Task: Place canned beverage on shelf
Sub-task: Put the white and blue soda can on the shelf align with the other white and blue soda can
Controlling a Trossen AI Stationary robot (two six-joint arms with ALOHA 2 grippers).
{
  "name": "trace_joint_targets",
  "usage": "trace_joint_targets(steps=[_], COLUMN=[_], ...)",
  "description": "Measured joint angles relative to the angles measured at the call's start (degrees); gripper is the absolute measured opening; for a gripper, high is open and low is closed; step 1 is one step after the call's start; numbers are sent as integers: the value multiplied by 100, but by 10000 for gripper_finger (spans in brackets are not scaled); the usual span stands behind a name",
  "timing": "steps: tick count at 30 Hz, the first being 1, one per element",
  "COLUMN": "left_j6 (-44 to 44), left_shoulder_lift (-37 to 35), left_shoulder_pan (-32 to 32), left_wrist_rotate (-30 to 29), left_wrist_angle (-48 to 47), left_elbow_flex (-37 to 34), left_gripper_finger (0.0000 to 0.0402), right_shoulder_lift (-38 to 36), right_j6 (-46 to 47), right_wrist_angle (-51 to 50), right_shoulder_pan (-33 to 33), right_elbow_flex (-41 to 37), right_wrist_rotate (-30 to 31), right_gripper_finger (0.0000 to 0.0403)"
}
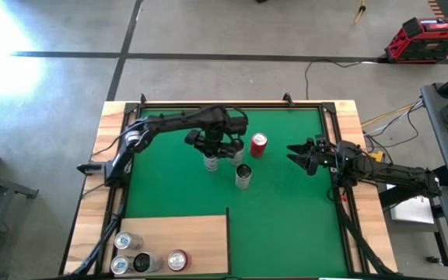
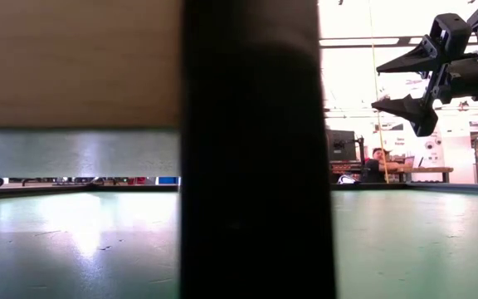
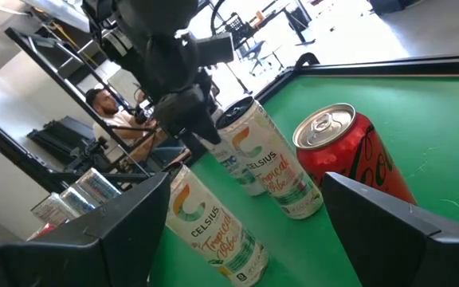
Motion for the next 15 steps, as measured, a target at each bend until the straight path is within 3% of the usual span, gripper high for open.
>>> trace_joint_targets(steps=[10, 15], left_j6=[102, -269], left_shoulder_lift=[-578, -1160], left_shoulder_pan=[-649, -1176], left_wrist_rotate=[105, -83], left_wrist_angle=[24, 23], left_elbow_flex=[-77, -528], left_gripper_finger=[239, 239], right_shoulder_lift=[0, 0], right_j6=[-1, -2], right_wrist_angle=[-1, 0], right_shoulder_pan=[0, 2], right_elbow_flex=[0, 0], right_wrist_rotate=[0, 0], right_gripper_finger=[318, 318])
